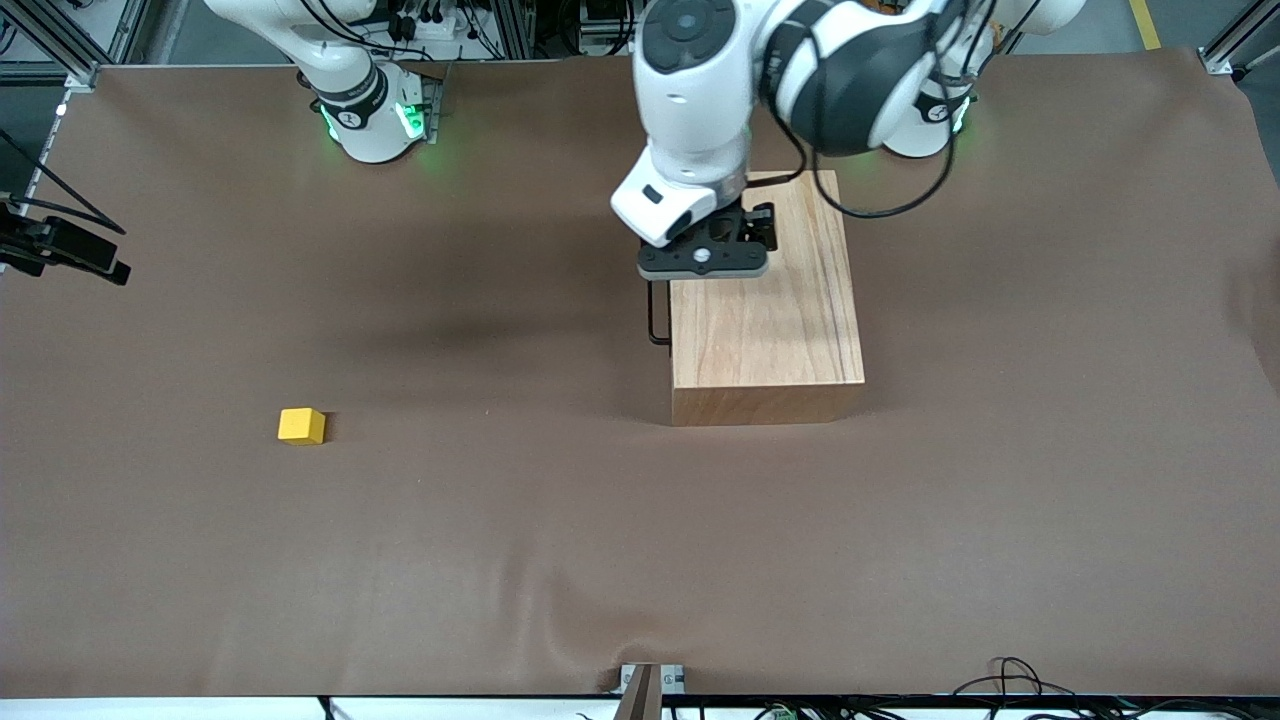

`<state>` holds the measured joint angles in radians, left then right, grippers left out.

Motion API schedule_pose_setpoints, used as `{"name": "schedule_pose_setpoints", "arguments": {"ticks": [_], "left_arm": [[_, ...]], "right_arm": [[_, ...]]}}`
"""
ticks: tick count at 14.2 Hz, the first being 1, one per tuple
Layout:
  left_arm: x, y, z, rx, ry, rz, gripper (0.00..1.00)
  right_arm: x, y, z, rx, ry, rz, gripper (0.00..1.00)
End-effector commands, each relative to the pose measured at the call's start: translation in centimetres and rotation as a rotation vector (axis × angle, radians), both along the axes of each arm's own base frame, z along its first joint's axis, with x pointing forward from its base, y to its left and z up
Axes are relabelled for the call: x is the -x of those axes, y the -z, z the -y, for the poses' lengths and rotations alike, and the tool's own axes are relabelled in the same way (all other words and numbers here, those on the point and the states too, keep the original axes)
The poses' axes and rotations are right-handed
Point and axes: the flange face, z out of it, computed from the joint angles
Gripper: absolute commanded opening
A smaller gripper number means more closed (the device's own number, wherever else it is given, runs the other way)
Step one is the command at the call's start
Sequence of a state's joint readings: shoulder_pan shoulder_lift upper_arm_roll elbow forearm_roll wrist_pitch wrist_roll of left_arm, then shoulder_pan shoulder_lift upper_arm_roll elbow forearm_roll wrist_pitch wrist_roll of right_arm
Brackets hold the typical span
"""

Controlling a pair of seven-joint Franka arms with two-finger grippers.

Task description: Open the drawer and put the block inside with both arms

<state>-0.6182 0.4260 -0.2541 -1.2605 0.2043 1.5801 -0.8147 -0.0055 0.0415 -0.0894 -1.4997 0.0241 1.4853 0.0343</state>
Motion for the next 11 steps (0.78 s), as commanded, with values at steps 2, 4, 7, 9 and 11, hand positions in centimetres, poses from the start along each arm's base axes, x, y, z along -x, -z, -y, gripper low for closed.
{"name": "schedule_pose_setpoints", "arguments": {"ticks": [2, 4, 7, 9, 11], "left_arm": [[0.7, 2.0, 2.1, -0.043, -0.049, 0.03, 1.0], [1.6, 3.7, 3.5, -0.062, -0.048, 0.021, 1.0], [2.9, 5.9, 5.7, -0.107, -0.007, 0.062, 1.0], [3.2, 7.5, 7.0, -0.093, 0.009, 0.07, 1.0], [3.4, 9.1, 8.1, -0.089, 0.018, 0.086, 1.0]], "right_arm": [[-0.2, -0.2, -0.3, 0.006, -0.007, -0.004, 1.0], [0.2, 0.0, -0.2, 0.003, -0.007, -0.038, 1.0], [0.5, 0.1, -0.4, -0.001, -0.008, -0.059, 1.0], [0.5, 0.1, -0.3, 0.001, -0.008, -0.059, 1.0], [0.5, 0.1, -0.2, 0.0, -0.003, -0.059, 1.0]]}}
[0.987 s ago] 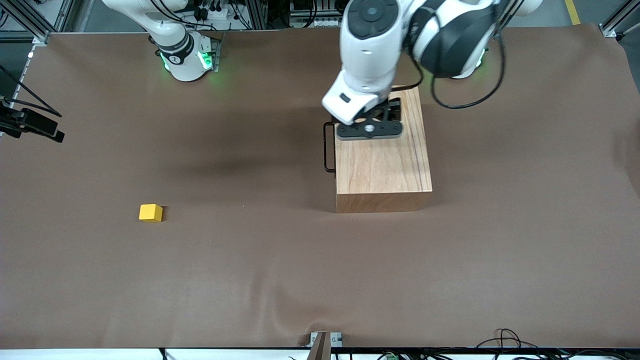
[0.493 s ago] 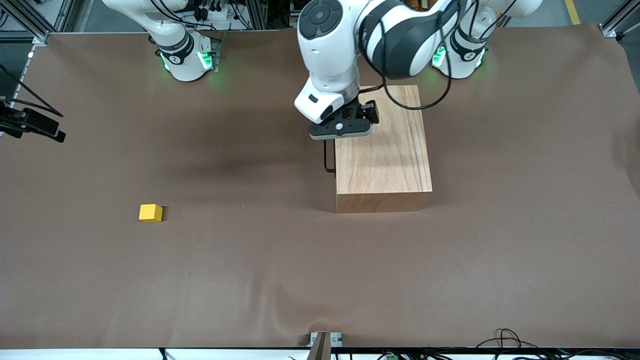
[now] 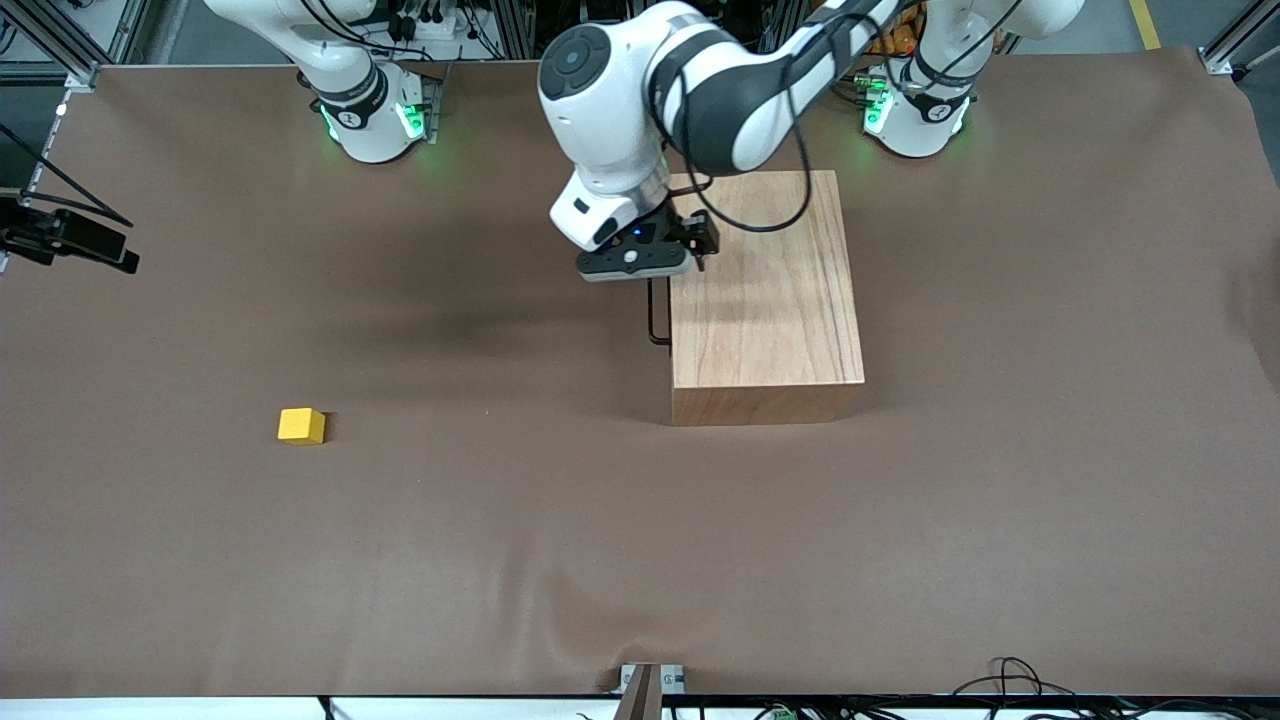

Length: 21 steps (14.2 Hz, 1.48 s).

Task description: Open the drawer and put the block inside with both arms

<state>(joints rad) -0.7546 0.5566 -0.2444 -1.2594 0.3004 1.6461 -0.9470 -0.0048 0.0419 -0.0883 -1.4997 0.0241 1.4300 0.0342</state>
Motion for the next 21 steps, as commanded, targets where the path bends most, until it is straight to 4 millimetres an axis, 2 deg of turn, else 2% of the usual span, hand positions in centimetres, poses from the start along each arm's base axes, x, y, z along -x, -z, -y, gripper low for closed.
{"name": "schedule_pose_setpoints", "arguments": {"ticks": [1, 2, 5, 7, 10, 14, 15, 17, 21], "left_arm": [[-0.7, 0.9, 1.2, 0.004, 0.002, 0.068, 1.0], [-1.0, 1.2, 1.3, 0.006, 0.003, 0.085, 1.0], [-1.4, 4.4, 2.5, 0.015, 0.012, 0.084, 1.0], [-1.5, 4.5, 3.6, 0.037, -0.012, 0.096, 1.0], [0.4, 5.0, 5.6, 0.016, 0.015, 0.127, 1.0], [1.8, 7.6, 6.6, -0.019, 0.029, 0.108, 1.0], [1.5, 7.8, 6.4, -0.02, 0.007, 0.116, 1.0], [2.2, 8.9, 6.9, -0.033, -0.011, 0.115, 1.0], [2.4, 10.2, 6.8, -0.05, -0.041, 0.104, 1.0]], "right_arm": [[-0.1, -0.3, 0.1, 0.005, 0.003, -0.004, 1.0], [-0.1, -0.3, 0.1, 0.005, 0.003, -0.004, 1.0], [-0.1, -0.3, 0.3, 0.006, 0.012, -0.001, 1.0], [-0.2, -0.3, 0.3, 0.004, 0.012, 0.001, 1.0], [-0.2, -0.3, 0.2, 0.006, 0.011, 0.001, 1.0], [-0.2, -0.2, 0.1, 0.005, 0.006, -0.002, 1.0], [-0.2, -0.2, 0.1, 0.006, 0.007, -0.002, 1.0], [-0.9, 1.1, 0.2, 0.005, 0.004, -0.025, 1.0], [-1.0, 1.1, 0.1, 0.007, 0.003, -0.024, 1.0]]}}
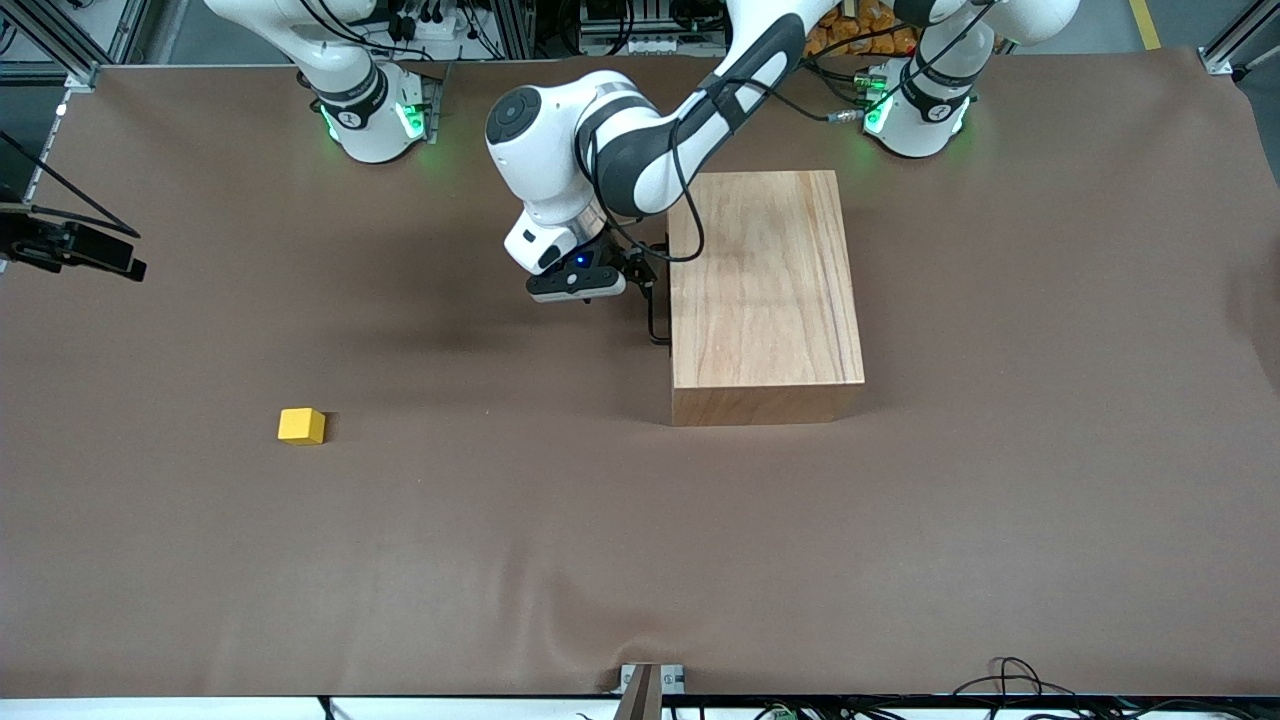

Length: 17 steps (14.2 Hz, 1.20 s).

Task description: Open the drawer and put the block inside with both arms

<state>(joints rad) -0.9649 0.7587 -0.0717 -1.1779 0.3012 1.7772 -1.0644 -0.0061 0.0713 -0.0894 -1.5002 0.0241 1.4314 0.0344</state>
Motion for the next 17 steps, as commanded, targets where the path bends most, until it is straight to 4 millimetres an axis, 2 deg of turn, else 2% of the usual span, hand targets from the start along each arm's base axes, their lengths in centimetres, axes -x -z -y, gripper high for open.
{"name": "schedule_pose_setpoints", "arguments": {"ticks": [1, 4, 9, 17], "left_arm": [[0.0, -0.1, 0.1, -0.034, -0.051, 0.021, 1.0], [0.0, 0.4, -0.1, -0.042, -0.143, 0.036, 1.0], [0.0, 2.8, 0.0, -0.062, -0.142, 0.022, 1.0], [-0.1, 3.2, 0.5, -0.033, -0.124, 0.03, 1.0]], "right_arm": [[-0.1, -0.7, 0.0, 0.007, 0.0, 0.006, 1.0], [-0.1, -0.6, 0.0, 0.007, -0.001, 0.005, 1.0], [-0.1, -0.7, -0.1, 0.007, -0.004, 0.006, 1.0], [-0.1, -0.5, -0.2, 0.006, -0.006, 0.002, 1.0]]}}
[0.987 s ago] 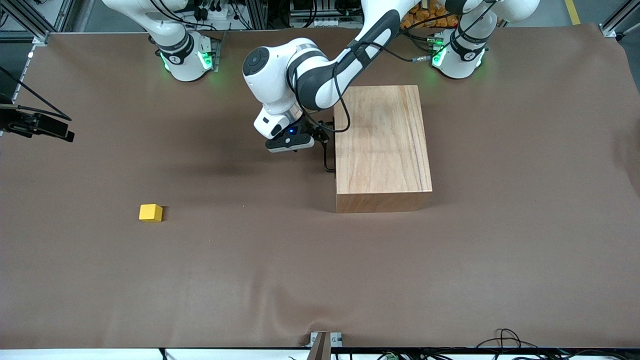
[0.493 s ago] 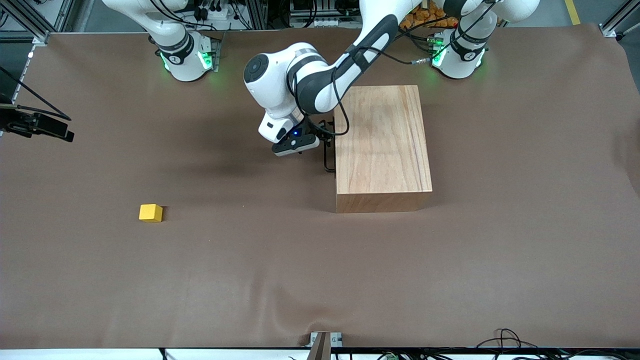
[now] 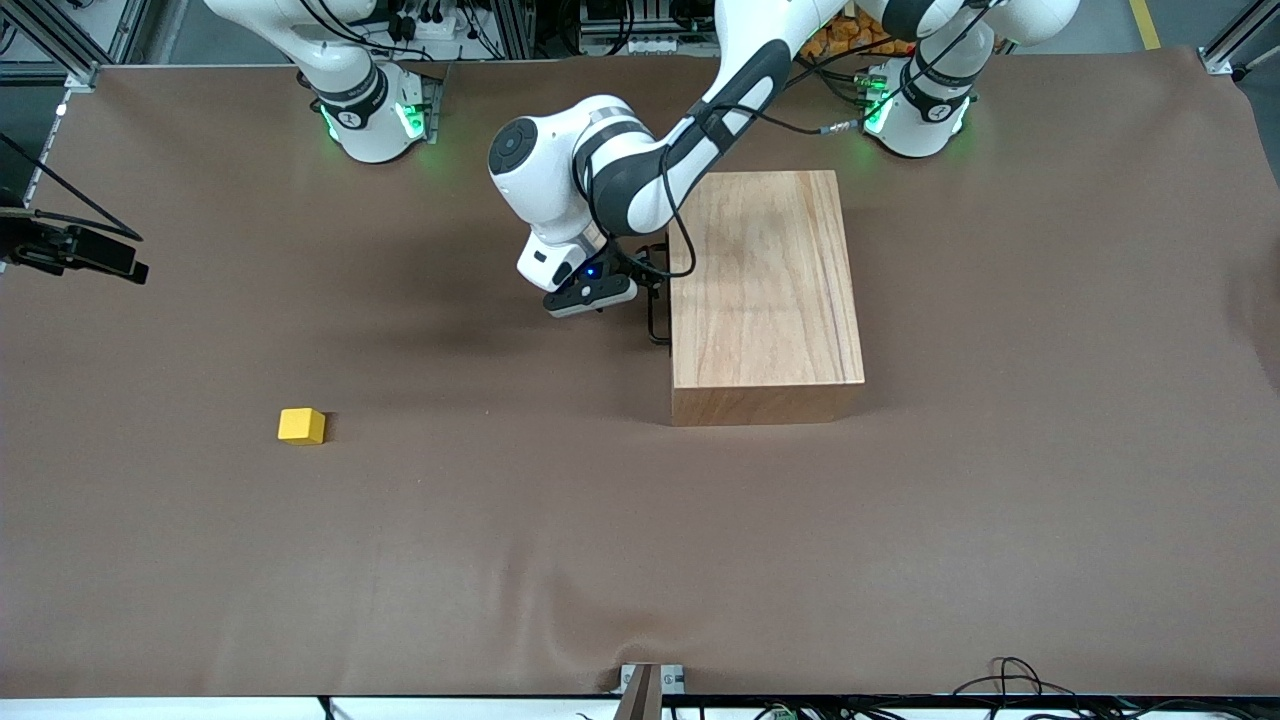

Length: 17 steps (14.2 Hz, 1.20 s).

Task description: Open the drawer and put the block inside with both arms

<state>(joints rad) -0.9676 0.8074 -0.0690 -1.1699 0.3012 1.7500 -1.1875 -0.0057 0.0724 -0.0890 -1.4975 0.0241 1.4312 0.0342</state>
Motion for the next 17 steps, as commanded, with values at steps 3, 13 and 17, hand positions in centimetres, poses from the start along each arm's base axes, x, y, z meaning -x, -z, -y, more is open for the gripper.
{"name": "schedule_pose_setpoints", "arguments": {"ticks": [3, 13, 17], "left_arm": [[0.2, 0.1, 1.2, 0.023, 0.011, 0.028, 1.0], [0.6, 1.6, 3.9, 0.11, 0.058, 0.058, 1.0], [1.6, 1.5, 5.0, 0.143, 0.092, 0.068, 1.0]], "right_arm": [[-0.1, -0.4, -0.2, 0.006, -0.005, 0.0, 1.0], [0.0, -0.6, 0.0, 0.009, -0.003, 0.0, 1.0], [0.0, -0.6, -0.1, 0.009, -0.005, 0.0, 1.0]]}}
